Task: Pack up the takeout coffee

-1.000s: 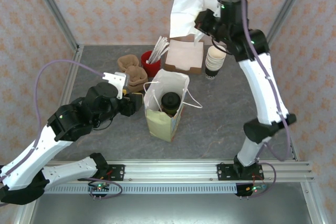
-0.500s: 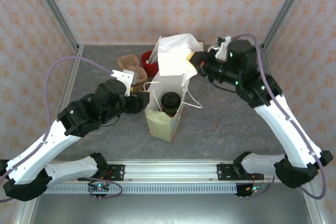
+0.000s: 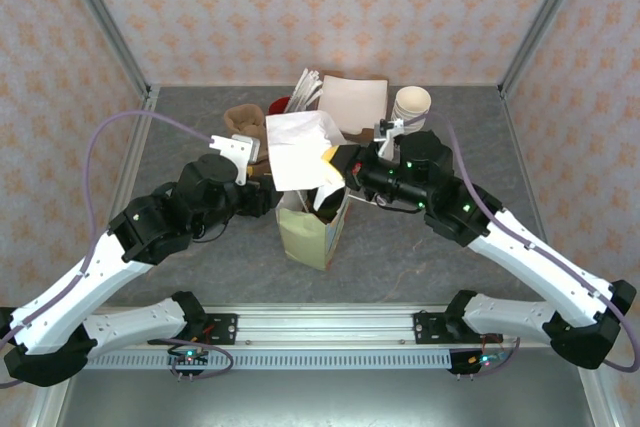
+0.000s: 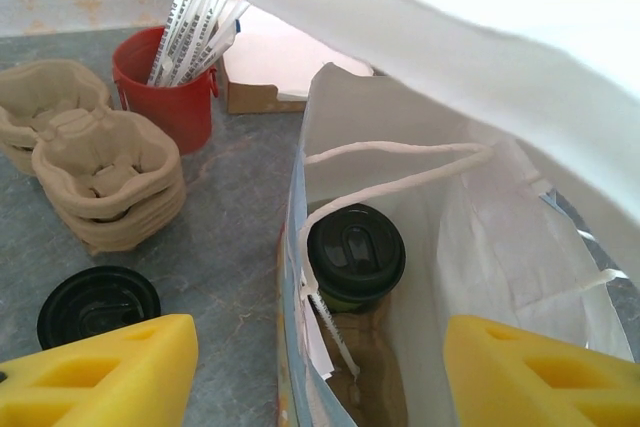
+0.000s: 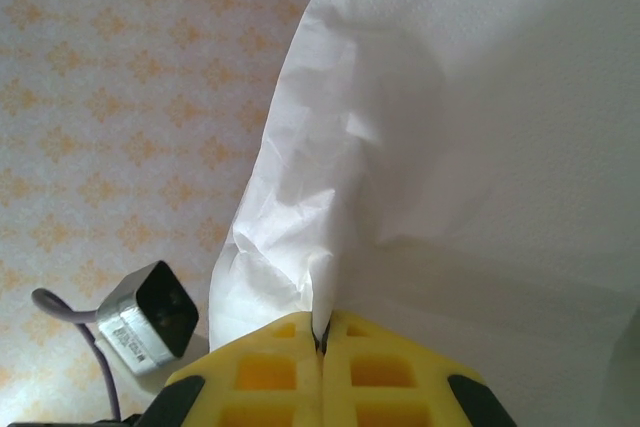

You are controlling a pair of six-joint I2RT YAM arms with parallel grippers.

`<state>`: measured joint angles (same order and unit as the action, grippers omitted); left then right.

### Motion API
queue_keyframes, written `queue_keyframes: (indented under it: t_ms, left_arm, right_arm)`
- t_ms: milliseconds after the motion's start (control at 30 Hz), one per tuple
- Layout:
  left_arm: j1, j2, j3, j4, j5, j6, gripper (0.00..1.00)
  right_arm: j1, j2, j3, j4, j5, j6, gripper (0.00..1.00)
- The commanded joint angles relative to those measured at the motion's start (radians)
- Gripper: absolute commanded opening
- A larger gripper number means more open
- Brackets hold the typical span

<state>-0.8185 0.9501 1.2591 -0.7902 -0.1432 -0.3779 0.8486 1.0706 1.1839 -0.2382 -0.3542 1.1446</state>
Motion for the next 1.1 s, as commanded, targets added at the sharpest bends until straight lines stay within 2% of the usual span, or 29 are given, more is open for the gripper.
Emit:
queue_keyframes:
  t_ms: [0, 200, 400, 733, 1000, 1067]
  left_arm:
    - [-0.002, -0.008, -0.009, 0.028, -0.038, -0.022, 0.67]
    - [-0.002, 0.004, -0.004, 0.026, -0.041, -0.02, 0.67]
    - [-0.002, 0.033, 0.016, 0.019, -0.039, -0.011, 0.67]
    - [-0.003, 0.036, 0.021, 0.012, -0.047, -0.008, 0.67]
    - [-0.002, 0.026, 0.012, 0.006, -0.05, -0.014, 0.67]
    - [-0.003, 0.024, 0.01, 0.006, -0.052, -0.015, 0.67]
  right_arm:
    - [0.003, -0.012, -0.026, 0.046, 0.065, 0.004, 0.0]
    - [0.003, 0.042, -0.004, -0.09, 0.078, -0.095, 0.0]
    - [0.003, 0.085, -0.011, -0.165, 0.131, -0.121, 0.0]
    - [0.004, 0.214, 0.142, -0.435, 0.187, -0.213, 0.0]
    - [0.007, 0.25, 0.21, -0.574, 0.262, -0.268, 0.11]
    - [0.009, 0.26, 0.221, -0.594, 0.266, -0.279, 0.17]
